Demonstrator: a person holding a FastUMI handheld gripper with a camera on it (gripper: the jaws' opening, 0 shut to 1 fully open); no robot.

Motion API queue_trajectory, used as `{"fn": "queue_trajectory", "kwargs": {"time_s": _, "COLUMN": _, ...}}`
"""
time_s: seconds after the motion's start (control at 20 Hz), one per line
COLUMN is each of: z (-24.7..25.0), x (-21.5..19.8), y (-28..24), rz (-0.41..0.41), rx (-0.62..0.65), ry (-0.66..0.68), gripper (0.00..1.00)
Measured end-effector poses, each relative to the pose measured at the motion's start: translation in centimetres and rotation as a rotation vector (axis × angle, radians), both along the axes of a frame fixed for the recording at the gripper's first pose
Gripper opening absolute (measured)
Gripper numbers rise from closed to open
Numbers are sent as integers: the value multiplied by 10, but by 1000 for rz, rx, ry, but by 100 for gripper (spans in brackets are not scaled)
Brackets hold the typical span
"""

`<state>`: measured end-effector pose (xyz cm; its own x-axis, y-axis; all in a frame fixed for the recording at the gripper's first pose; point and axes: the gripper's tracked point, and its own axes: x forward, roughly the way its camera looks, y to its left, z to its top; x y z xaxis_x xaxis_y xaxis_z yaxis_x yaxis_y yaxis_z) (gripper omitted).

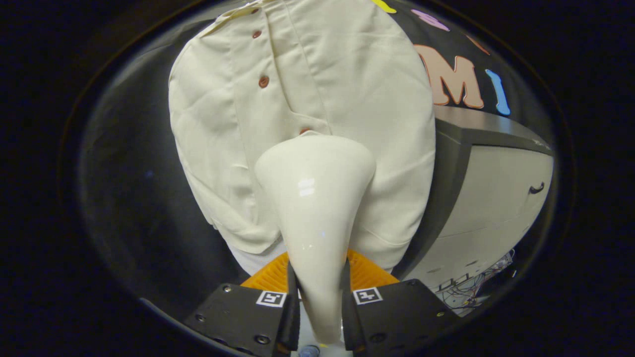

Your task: Iron the clothes twice with a garment steamer, once on the left side and once on the right side.

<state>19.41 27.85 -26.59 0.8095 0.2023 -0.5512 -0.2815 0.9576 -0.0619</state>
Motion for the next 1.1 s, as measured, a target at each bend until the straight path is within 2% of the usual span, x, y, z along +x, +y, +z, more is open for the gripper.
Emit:
{"fn": "queue_trajectory", "kwargs": {"time_s": 0.15, "z": -17, "x": 3, "y": -11, "rz": -10, "rx": -27, "ry": 3, "gripper": 35}}
{"fn": "queue_trajectory", "kwargs": {"time_s": 0.45, "z": -55, "x": 1, "y": -51, "rz": -83, "rx": -58, "ry": 79, "gripper": 35}}
{"fn": "queue_trajectory", "kwargs": {"time_s": 1.1, "z": -115, "x": -3, "y": -71, "rz": -227, "rx": -60, "ry": 173, "gripper": 35}}
